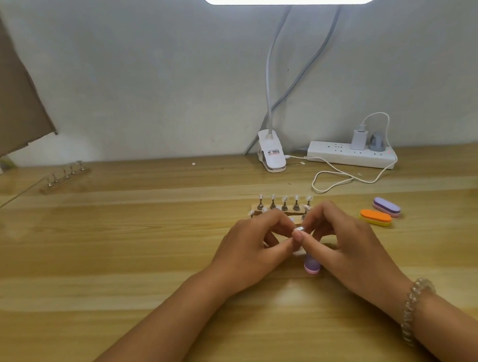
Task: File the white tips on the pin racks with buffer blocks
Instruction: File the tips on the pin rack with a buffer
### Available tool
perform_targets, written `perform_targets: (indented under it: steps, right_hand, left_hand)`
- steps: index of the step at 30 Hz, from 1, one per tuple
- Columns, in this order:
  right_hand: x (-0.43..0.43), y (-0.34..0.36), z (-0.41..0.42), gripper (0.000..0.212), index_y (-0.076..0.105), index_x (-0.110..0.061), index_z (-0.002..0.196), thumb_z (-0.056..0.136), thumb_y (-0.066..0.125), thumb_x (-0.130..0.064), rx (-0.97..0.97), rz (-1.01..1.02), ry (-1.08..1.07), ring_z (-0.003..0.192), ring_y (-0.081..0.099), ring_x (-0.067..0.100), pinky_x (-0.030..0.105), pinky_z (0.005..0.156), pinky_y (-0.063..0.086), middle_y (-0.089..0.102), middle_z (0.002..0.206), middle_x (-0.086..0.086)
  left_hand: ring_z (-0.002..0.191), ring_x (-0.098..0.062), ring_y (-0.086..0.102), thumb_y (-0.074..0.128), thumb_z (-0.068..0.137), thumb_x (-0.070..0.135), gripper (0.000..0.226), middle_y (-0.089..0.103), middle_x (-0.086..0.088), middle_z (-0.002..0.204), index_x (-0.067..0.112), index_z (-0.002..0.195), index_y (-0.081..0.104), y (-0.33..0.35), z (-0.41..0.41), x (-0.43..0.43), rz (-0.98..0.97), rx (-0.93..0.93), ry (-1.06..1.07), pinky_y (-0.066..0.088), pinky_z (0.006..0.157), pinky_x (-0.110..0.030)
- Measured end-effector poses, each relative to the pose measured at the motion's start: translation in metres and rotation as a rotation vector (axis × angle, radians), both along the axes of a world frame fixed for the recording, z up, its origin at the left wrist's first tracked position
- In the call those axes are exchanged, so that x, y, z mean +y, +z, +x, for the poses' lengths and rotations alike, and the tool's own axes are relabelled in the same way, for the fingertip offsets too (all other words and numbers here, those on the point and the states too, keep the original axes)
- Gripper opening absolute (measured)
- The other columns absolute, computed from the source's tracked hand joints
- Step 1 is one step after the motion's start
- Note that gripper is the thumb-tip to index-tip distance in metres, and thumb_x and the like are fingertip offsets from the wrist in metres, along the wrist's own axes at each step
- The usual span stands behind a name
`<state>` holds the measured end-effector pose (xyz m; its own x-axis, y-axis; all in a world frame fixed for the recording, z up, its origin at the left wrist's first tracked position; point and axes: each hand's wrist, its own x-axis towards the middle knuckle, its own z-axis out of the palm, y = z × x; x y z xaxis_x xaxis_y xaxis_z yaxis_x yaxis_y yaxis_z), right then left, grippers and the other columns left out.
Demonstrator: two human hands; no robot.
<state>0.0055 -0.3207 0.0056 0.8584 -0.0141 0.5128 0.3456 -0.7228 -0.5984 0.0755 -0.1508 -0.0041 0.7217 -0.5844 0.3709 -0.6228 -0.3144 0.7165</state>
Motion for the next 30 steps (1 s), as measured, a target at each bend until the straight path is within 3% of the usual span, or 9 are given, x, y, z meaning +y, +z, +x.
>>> perform_targets:
  steps: [3, 6, 9, 12, 15, 19, 22, 25, 30]
  right_hand:
    - [0.0, 0.0, 0.0, 0.017, 0.06, -0.018, 0.091, 0.084, 0.075, -0.022, 0.005, 0.022, 0.013, 0.078, 0.067, 0.003, 0.031, 0.07, 0.056, 0.067, 0.08, -0.01]
    - [-0.001, 0.002, -0.002, 0.021, 0.06, -0.021, 0.092, 0.083, 0.071, -0.037, -0.011, -0.038, 0.008, 0.081, 0.063, 0.004, 0.03, 0.071, 0.054, 0.064, 0.085, -0.013]
    - [-0.007, 0.003, -0.006, 0.038, 0.054, -0.029, 0.097, 0.077, 0.06, -0.061, -0.013, -0.24, -0.065, 0.08, 0.05, -0.001, 0.019, 0.066, 0.038, 0.05, 0.087, -0.018]
    - [-0.01, 0.001, -0.011, 0.045, 0.05, -0.034, 0.095, 0.072, 0.056, -0.072, 0.091, -0.347, -0.083, 0.073, 0.045, -0.003, 0.021, 0.064, 0.028, 0.044, 0.08, -0.02]
    - [-0.009, 0.0, -0.01, 0.039, 0.052, -0.032, 0.094, 0.076, 0.059, -0.066, 0.112, -0.387, -0.092, 0.071, 0.045, -0.001, 0.024, 0.066, 0.029, 0.046, 0.076, -0.018]
    - [-0.007, 0.001, -0.01, 0.028, 0.051, -0.034, 0.094, 0.079, 0.061, -0.055, 0.113, -0.364, -0.078, 0.072, 0.049, 0.0, 0.023, 0.065, 0.032, 0.052, 0.079, -0.019]
    - [-0.01, 0.003, -0.011, 0.025, 0.053, -0.034, 0.094, 0.076, 0.061, -0.049, 0.061, -0.264, -0.104, 0.068, 0.052, 0.002, 0.024, 0.058, 0.037, 0.054, 0.082, -0.017]
    - [-0.01, 0.004, -0.009, 0.029, 0.056, -0.034, 0.103, 0.077, 0.061, -0.045, 0.019, -0.141, -0.084, 0.072, 0.057, 0.006, 0.028, 0.06, 0.049, 0.057, 0.09, -0.017]
    - [-0.004, -0.001, -0.007, 0.04, 0.054, -0.033, 0.122, 0.083, 0.061, -0.034, 0.087, -0.139, 0.016, 0.082, 0.061, 0.005, 0.026, 0.071, 0.054, 0.057, 0.105, -0.02]
  left_hand:
    - [0.056, -0.003, 0.054, 0.07, 0.087, 0.025, 0.011, 0.072, 0.014, 0.084, 0.03, 0.087, 0.06, 0.001, 0.001, 0.0, -0.055, 0.056, -0.028, 0.039, 0.058, -0.019]
    - [0.055, -0.002, 0.051, 0.072, 0.088, 0.017, 0.019, 0.069, 0.013, 0.082, 0.032, 0.086, 0.062, 0.001, 0.003, 0.001, -0.061, 0.049, 0.02, 0.04, 0.058, -0.018]
    - [0.055, -0.001, 0.048, 0.072, 0.088, 0.018, 0.016, 0.073, 0.01, 0.088, 0.033, 0.087, 0.067, 0.002, 0.004, 0.0, -0.043, 0.037, 0.06, 0.042, 0.061, -0.022]
    - [0.058, -0.001, 0.049, 0.071, 0.089, 0.021, 0.007, 0.073, 0.013, 0.09, 0.028, 0.092, 0.072, 0.001, 0.005, 0.0, -0.019, 0.045, 0.068, 0.044, 0.064, -0.022]
    - [0.059, 0.001, 0.051, 0.071, 0.09, 0.023, 0.007, 0.071, 0.018, 0.089, 0.03, 0.093, 0.072, 0.001, 0.005, 0.001, -0.003, 0.038, 0.073, 0.04, 0.065, -0.018]
    - [0.062, -0.001, 0.053, 0.068, 0.092, 0.022, 0.01, 0.071, 0.018, 0.092, 0.032, 0.091, 0.071, 0.0, 0.005, 0.001, 0.014, 0.029, 0.066, 0.045, 0.069, -0.024]
    - [0.062, -0.002, 0.052, 0.067, 0.093, 0.023, 0.012, 0.067, 0.025, 0.084, 0.034, 0.09, 0.071, 0.0, 0.006, 0.001, 0.028, 0.035, 0.059, 0.043, 0.066, -0.023]
    - [0.06, 0.0, 0.049, 0.065, 0.093, 0.023, 0.025, 0.059, 0.034, 0.076, 0.047, 0.085, 0.065, 0.001, 0.006, 0.001, 0.094, 0.002, 0.054, 0.035, 0.061, -0.018]
    - [0.066, -0.002, 0.051, 0.063, 0.093, 0.022, 0.017, 0.06, 0.024, 0.083, 0.035, 0.098, 0.072, -0.001, 0.005, 0.002, 0.127, -0.036, 0.053, 0.041, 0.065, -0.022]
